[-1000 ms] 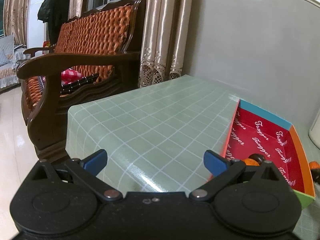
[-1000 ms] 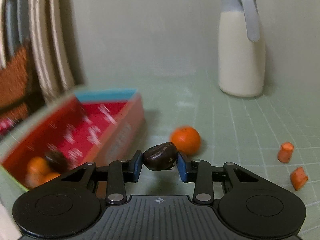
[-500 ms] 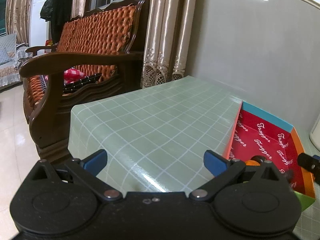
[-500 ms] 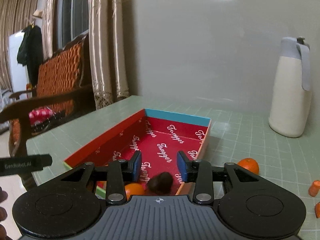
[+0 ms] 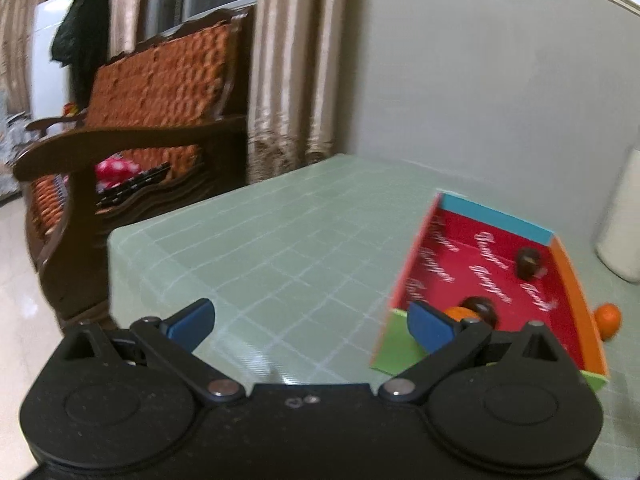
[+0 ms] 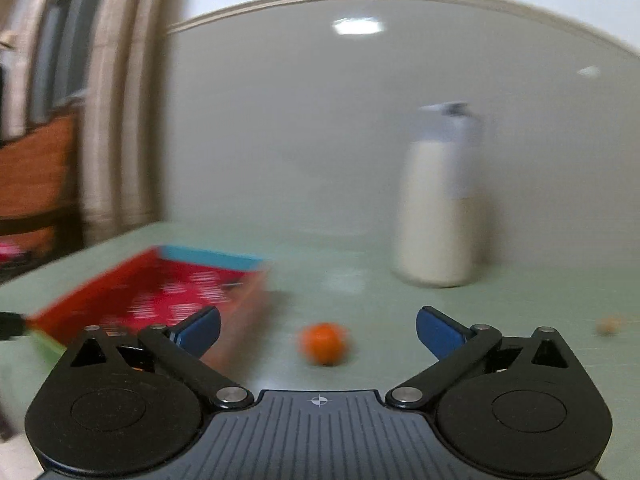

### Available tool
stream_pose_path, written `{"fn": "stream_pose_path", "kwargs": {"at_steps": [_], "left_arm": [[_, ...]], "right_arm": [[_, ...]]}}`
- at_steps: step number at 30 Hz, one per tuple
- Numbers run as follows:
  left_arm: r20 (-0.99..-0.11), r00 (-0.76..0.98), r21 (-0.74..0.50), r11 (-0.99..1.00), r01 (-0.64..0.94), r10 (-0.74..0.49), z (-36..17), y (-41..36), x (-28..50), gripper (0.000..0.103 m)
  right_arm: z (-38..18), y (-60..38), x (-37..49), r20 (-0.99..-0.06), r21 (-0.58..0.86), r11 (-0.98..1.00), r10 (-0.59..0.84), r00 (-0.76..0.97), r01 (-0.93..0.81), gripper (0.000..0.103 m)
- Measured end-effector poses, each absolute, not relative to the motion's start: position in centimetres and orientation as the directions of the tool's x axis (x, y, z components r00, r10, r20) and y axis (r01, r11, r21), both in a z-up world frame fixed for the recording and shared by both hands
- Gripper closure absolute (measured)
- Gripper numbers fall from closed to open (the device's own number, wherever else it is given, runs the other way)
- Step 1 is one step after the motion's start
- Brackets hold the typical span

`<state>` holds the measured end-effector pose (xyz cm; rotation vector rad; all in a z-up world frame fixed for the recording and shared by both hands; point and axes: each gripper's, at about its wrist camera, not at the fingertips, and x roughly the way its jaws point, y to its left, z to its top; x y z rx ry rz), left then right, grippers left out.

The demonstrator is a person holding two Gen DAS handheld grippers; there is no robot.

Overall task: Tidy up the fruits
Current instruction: 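Grasp a small orange on the table with the left gripper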

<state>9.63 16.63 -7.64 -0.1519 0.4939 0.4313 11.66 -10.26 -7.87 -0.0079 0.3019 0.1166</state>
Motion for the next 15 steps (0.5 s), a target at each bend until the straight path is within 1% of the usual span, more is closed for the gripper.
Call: {"fn": "stream_pose_path", "kwargs": {"at_steps": [2,6,8,12,15], "left_arm": [[-0.481,0.810,-0.030,0.917,-0.398,0.336,-7.6,15.4,9.9,0.006],[-0.453,0.846,0.003,0.950,-0.313,0.281,-7.1,12.2,10.5,0.006],[-0.439,0.864,0.026,0.964,-0.263,0.248,-6.6,10.3,10.8,0.006],[-0.414,0.897,0.075,0.988,-0.133,0.152,-5.8,5.6,11.4,0.006],[-0.413,0.907,0.096,0.994,-0.046,0.082,-5.7,2.1,12.3,0.006]], "right_arm": [[-8.4,-11.9,12.0,-0.313,-0.006,1.000,0.015,0.950,-0.018,0.000],[-9.3,-16.1,12.6,-0.375,0.039,0.987,-0.132,0.918,0.158,0.000],[-9.6,-17.8,12.6,-0.395,0.031,0.971,-0.204,0.896,0.235,0.000],[-10.3,-20.3,12.4,-0.410,-0.036,0.928,-0.353,0.841,0.372,0.000],[-10.6,-21.7,11.7,-0.395,-0.064,0.890,-0.438,0.808,0.451,0.000]]}}
